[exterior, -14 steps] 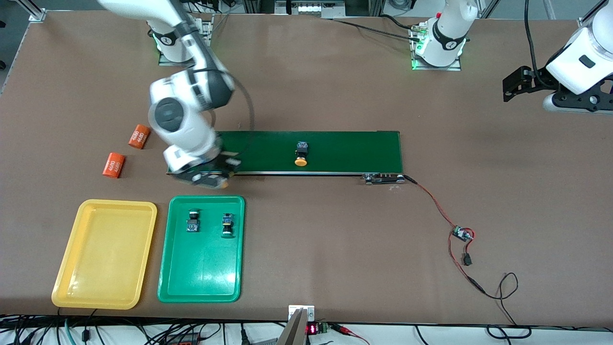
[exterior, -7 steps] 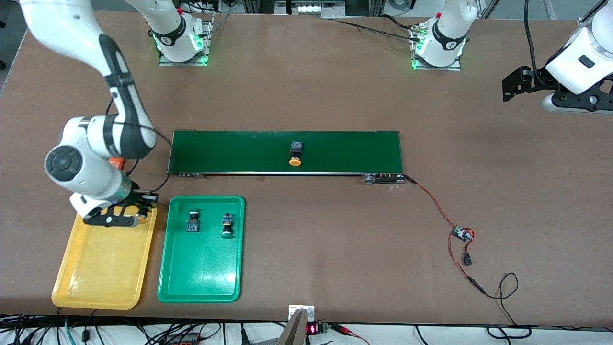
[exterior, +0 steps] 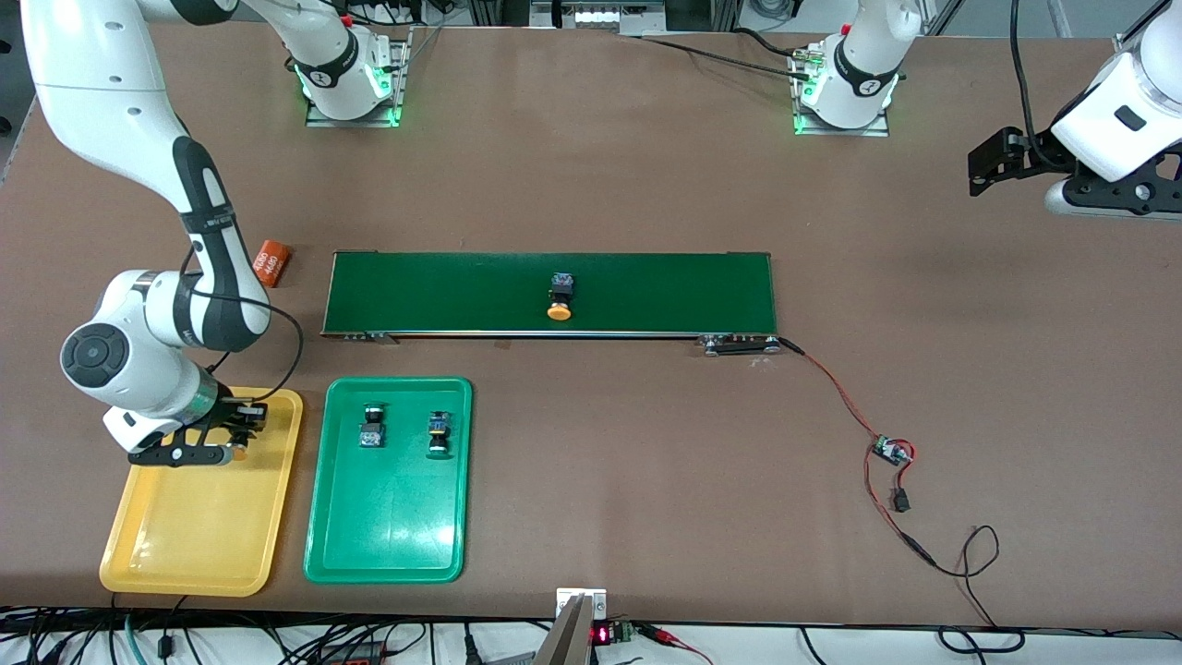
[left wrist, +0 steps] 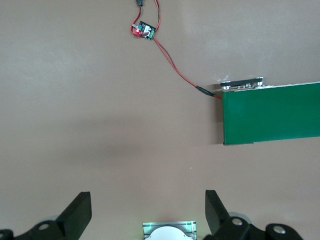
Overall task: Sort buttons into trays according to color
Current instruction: 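Carry the yellow button over the yellow tray with the right gripper, then lower the yellow button into the yellow tray and open the right gripper, then move the right gripper back to the belt and grasp the last yellow button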
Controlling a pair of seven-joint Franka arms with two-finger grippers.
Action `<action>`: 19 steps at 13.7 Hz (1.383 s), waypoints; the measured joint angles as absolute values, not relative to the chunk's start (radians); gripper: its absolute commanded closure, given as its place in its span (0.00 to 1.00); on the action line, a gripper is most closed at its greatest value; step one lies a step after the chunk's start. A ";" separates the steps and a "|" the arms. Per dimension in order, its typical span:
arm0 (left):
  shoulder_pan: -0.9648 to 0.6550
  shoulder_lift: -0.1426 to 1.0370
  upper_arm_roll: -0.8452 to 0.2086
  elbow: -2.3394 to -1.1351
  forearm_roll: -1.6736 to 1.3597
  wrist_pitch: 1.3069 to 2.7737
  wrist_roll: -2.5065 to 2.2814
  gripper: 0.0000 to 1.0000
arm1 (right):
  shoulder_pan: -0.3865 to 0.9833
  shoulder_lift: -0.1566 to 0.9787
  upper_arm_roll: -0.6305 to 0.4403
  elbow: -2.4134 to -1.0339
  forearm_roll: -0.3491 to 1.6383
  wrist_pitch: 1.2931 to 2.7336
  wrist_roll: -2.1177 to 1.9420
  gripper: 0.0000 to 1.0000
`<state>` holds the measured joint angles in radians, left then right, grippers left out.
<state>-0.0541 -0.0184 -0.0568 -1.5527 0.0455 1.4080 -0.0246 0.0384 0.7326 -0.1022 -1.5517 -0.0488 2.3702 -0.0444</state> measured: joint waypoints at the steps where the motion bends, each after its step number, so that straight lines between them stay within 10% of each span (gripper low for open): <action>1: -0.054 -0.018 -0.057 -1.553 0.046 1.408 -0.025 0.00 | 0.031 0.747 -0.102 -1.542 -0.049 2.393 -0.054 0.24; 2: -0.054 -0.018 -0.057 -1.553 0.045 1.408 -0.025 0.00 | 0.023 0.757 -0.102 -1.538 -0.049 2.414 -0.060 0.00; 9: -0.056 -0.018 -0.059 -1.553 0.043 1.408 -0.025 0.00 | 0.015 0.760 -0.095 -1.526 -0.049 2.403 -0.087 0.00; 19: -0.055 -0.018 -0.059 -1.552 0.043 1.394 -0.025 0.00 | 0.203 0.516 -0.012 -1.515 0.023 1.976 0.129 0.00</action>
<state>-0.0549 -0.0184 -0.0588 -1.5524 0.0431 1.3941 -0.0246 0.2031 0.5155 -0.0118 -1.5152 0.0226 1.9761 0.1294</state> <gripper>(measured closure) 0.000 0.000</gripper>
